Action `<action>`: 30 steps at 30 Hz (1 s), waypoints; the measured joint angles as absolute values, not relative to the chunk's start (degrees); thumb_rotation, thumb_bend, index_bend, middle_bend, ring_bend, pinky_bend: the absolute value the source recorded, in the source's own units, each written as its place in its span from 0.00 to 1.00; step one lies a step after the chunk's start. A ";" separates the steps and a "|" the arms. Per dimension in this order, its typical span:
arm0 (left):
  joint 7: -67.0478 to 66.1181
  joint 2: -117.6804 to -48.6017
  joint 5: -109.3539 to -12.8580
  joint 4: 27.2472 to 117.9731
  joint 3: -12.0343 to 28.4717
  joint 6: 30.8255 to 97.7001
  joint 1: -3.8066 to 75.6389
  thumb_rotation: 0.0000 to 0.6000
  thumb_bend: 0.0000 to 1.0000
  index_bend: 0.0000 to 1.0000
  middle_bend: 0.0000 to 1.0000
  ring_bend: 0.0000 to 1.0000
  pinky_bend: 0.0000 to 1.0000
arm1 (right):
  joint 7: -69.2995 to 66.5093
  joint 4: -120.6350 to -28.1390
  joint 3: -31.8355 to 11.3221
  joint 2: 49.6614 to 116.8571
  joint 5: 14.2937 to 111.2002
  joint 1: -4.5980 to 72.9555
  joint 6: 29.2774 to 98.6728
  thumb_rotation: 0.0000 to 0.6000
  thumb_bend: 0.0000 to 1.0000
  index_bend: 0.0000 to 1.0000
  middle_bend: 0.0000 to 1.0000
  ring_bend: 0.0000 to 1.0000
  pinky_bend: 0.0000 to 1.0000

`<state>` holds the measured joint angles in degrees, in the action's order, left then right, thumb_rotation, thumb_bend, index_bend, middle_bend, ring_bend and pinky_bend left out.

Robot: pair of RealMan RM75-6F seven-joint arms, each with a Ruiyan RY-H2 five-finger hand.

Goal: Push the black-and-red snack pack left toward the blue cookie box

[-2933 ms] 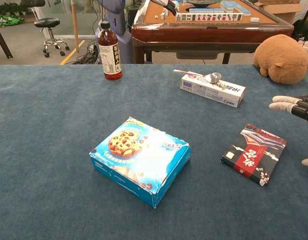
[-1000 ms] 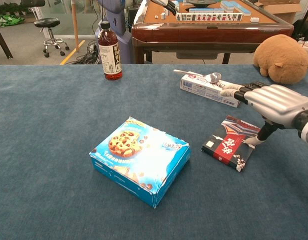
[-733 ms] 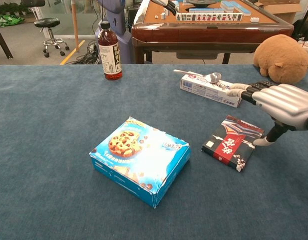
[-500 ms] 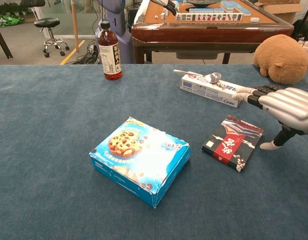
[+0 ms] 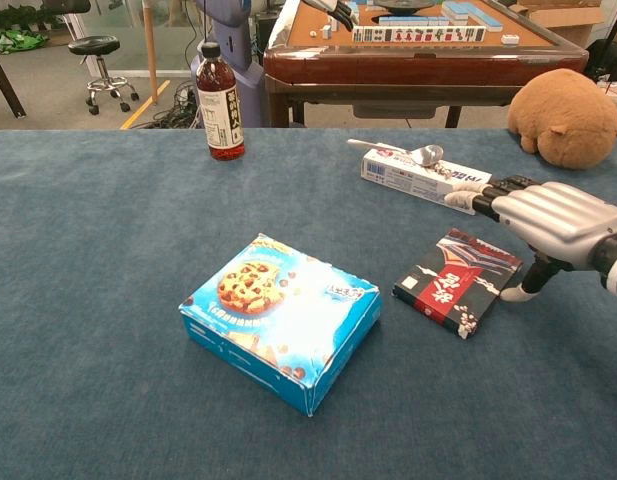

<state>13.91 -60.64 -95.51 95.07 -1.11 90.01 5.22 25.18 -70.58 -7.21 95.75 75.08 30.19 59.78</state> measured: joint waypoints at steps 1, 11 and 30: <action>13.97 -60.62 -95.53 95.08 -1.11 90.07 5.20 1.00 0.61 0.50 0.90 0.67 0.64 | 25.29 -70.52 -7.38 95.94 74.87 30.38 59.66 1.00 0.00 0.05 0.00 0.00 0.01; 14.73 -60.40 -95.27 94.96 -1.02 90.16 5.11 1.00 0.61 0.50 0.90 0.67 0.64 | 26.74 -69.01 -9.26 98.40 72.56 32.72 58.39 1.00 0.00 0.05 0.00 0.00 0.01; 16.53 -59.95 -94.20 94.30 -0.61 90.18 4.89 1.00 0.62 0.50 0.90 0.67 0.64 | 29.87 -63.46 -13.90 104.19 67.38 39.33 55.48 1.00 0.00 0.05 0.00 0.00 0.01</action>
